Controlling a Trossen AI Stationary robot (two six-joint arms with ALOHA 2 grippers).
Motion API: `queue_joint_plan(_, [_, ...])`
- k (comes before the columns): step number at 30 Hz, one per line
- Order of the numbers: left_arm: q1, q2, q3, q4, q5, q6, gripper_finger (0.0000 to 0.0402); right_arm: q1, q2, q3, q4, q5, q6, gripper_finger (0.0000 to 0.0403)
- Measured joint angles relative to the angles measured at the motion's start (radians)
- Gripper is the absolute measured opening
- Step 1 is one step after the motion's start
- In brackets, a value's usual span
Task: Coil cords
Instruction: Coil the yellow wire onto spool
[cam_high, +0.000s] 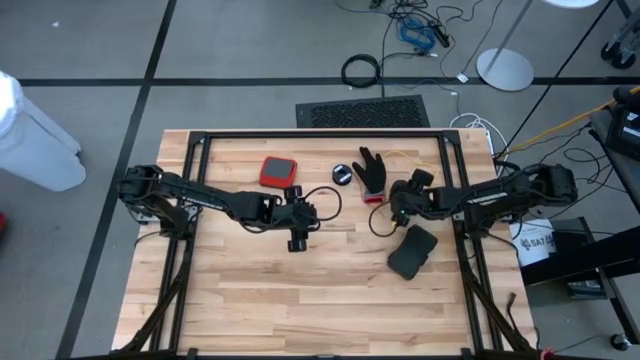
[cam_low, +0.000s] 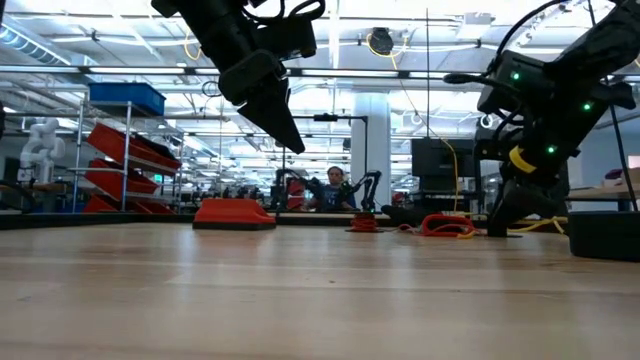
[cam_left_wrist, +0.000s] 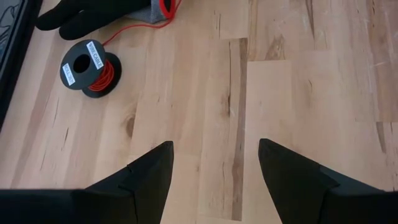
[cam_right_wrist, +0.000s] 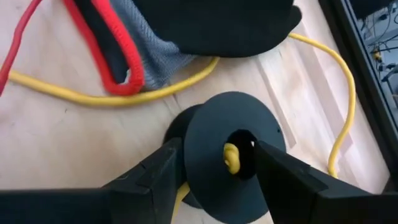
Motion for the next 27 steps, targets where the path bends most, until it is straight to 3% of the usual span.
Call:
queue_joint_plan(6, [0.000, 0.000, 0.000, 0.000, 0.000, 0.000, 0.0244, -0.010, 0.000, 0.000, 0.007, 0.008, 0.007, 0.0156])
queue_joint_plan(14, [0.000, 0.000, 0.000, 0.000, 0.000, 0.000, 0.0244, -0.008, -0.003, 0.005, 0.012, 0.028, 0.004, 0.0014])
queue_joint_plan(27, [0.000, 0.000, 0.000, 0.000, -0.001, 0.000, 0.0244, 0.124, 0.000, 0.090, -0.005, -0.040, 0.061, 0.0003])
